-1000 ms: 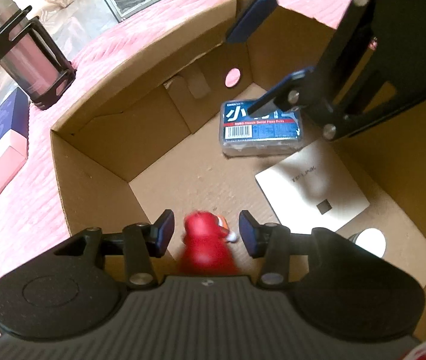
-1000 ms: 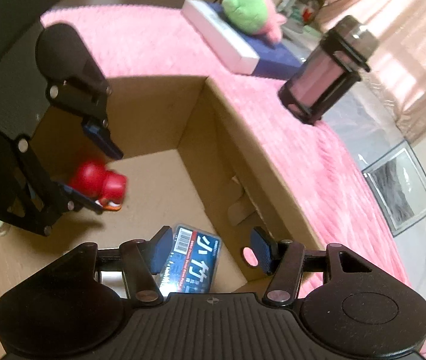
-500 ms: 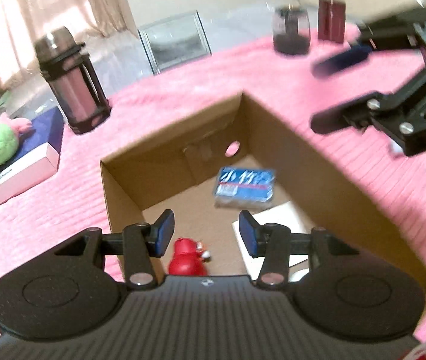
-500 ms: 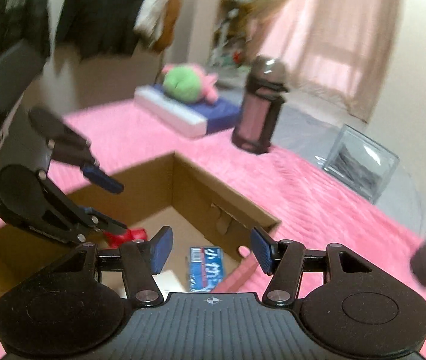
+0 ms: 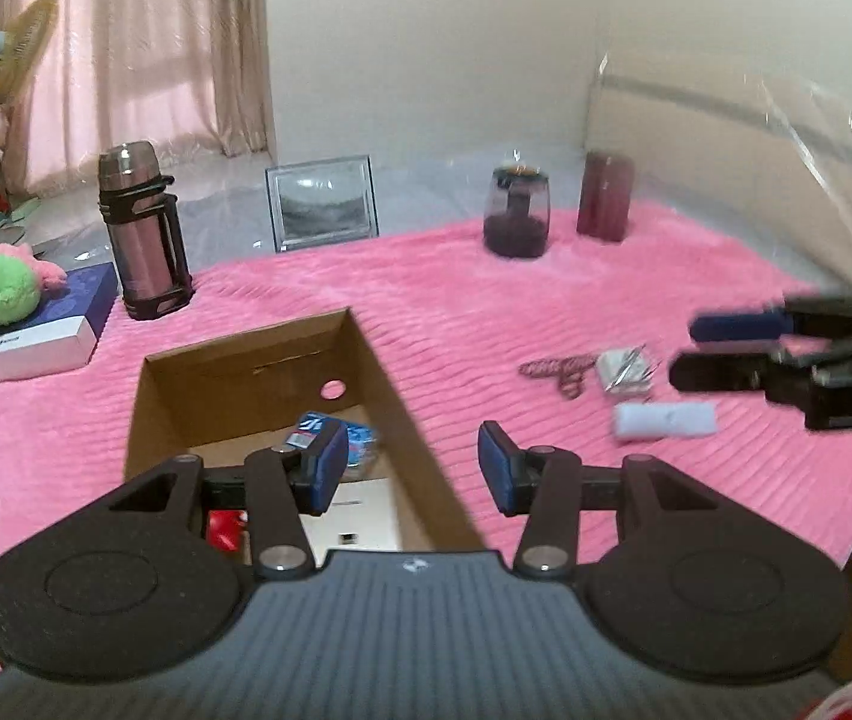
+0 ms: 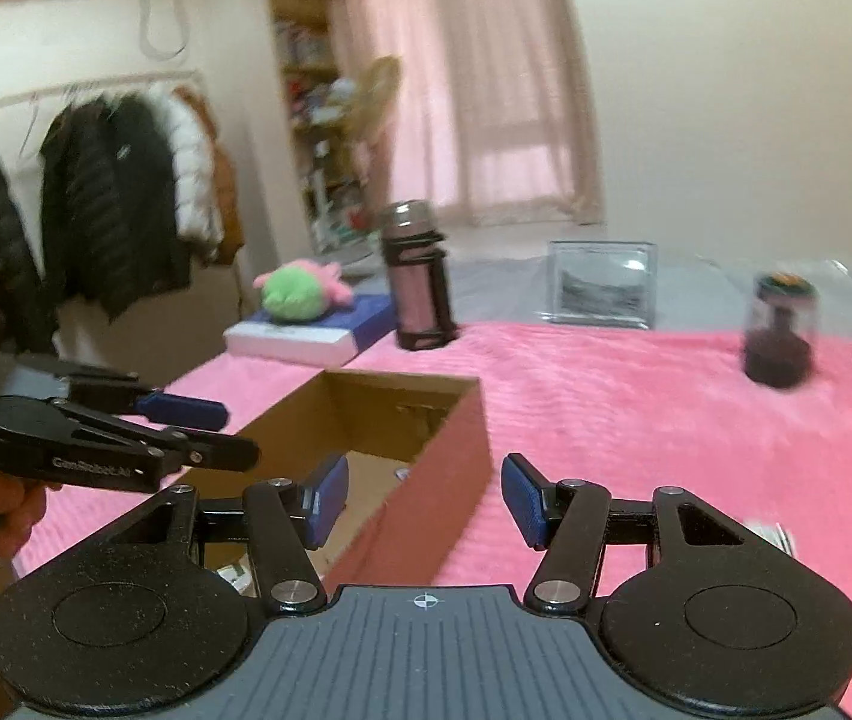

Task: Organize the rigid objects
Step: 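Move both tools back toward the remaining items on the blanket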

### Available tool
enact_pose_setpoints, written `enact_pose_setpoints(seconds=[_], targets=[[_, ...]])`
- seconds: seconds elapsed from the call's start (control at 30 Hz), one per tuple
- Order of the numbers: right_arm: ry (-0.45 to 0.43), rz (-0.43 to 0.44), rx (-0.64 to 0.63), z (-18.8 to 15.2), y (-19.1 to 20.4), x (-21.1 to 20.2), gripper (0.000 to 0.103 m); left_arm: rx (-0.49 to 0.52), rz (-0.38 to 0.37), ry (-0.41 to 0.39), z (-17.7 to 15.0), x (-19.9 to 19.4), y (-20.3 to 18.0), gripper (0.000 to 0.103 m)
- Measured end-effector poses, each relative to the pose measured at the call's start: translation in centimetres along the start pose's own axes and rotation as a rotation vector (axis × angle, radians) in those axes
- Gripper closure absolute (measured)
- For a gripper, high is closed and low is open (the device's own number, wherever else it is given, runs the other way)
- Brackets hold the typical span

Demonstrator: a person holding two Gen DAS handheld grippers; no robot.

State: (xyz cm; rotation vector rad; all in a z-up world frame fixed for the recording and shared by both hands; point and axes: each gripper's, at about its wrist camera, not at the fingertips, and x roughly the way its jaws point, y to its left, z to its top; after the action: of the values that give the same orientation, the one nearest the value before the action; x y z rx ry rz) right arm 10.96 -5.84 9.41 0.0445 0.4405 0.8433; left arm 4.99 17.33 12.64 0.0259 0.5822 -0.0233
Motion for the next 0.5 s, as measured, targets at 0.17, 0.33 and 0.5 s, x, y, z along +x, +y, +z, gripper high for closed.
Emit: enact_pose_setpoints(seconds=[0.17,0.33,0.5], targets=[[0.008,-0.075,0.074,-4.2,-2.0,-4.9,0.049,-0.06,-0.017,-0.05,-2.2,-2.1,-3.7,0.057],[0.048,-0.164,0.144,-8.2,-4.4,-8.4,0.049,-0.096,-0.06,-0.046,-4.0,-2.2,-7.2,0.055],[0.047,-0.228,0.219,-10.5,-6.8,-11.5,0.049,-0.094,-0.08,-0.02,-5.4,-0.8,-10.1,0.054]])
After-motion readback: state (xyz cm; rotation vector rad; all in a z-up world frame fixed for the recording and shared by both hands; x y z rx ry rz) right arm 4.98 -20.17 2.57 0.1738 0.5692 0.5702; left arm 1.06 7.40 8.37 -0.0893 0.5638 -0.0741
